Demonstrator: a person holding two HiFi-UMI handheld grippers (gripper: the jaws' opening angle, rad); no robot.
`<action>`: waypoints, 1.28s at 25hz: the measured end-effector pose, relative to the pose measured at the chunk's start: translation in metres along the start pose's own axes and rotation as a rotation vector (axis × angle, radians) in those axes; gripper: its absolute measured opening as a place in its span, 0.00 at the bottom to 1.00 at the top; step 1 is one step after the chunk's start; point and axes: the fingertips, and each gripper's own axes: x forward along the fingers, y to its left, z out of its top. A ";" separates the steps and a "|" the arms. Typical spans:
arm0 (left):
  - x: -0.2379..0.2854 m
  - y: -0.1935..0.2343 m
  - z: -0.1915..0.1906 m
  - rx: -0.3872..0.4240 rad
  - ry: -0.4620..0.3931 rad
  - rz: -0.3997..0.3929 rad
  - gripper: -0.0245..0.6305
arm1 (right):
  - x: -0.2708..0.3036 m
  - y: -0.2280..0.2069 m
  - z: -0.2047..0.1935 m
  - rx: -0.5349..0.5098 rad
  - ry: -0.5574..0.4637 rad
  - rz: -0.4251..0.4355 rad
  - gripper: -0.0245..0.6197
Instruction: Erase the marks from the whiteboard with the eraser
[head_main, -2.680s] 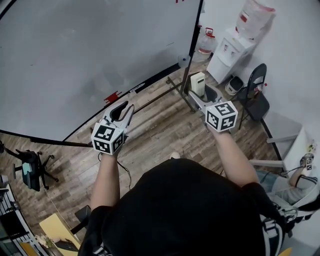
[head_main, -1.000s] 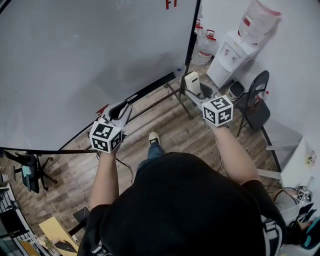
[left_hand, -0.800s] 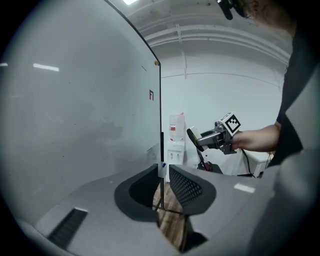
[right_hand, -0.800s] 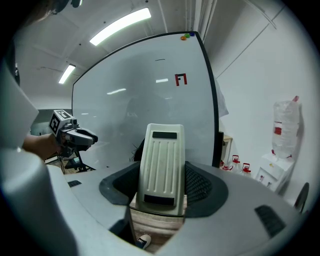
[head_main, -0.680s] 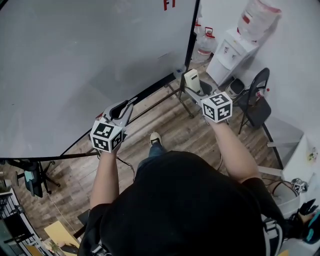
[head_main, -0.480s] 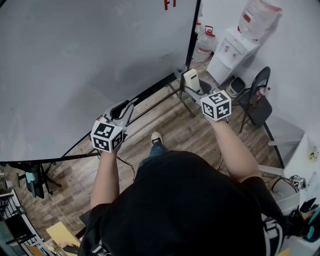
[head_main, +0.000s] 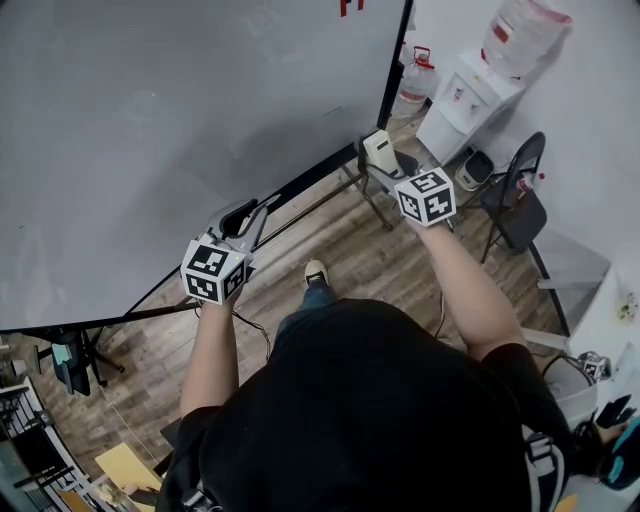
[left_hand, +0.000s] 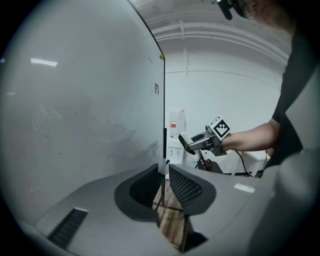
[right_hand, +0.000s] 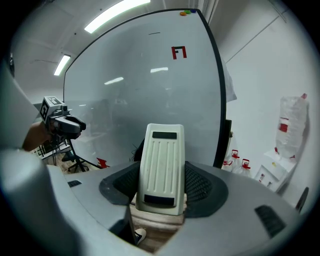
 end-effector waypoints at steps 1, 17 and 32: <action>0.001 0.002 -0.001 -0.001 0.002 0.000 0.16 | 0.004 -0.002 0.000 -0.003 0.004 -0.002 0.43; 0.004 0.021 -0.001 0.016 -0.002 0.000 0.16 | 0.079 -0.030 0.002 -0.066 0.087 -0.045 0.43; 0.010 0.027 -0.001 0.030 -0.018 0.006 0.16 | 0.112 -0.059 -0.001 -0.046 0.117 -0.095 0.43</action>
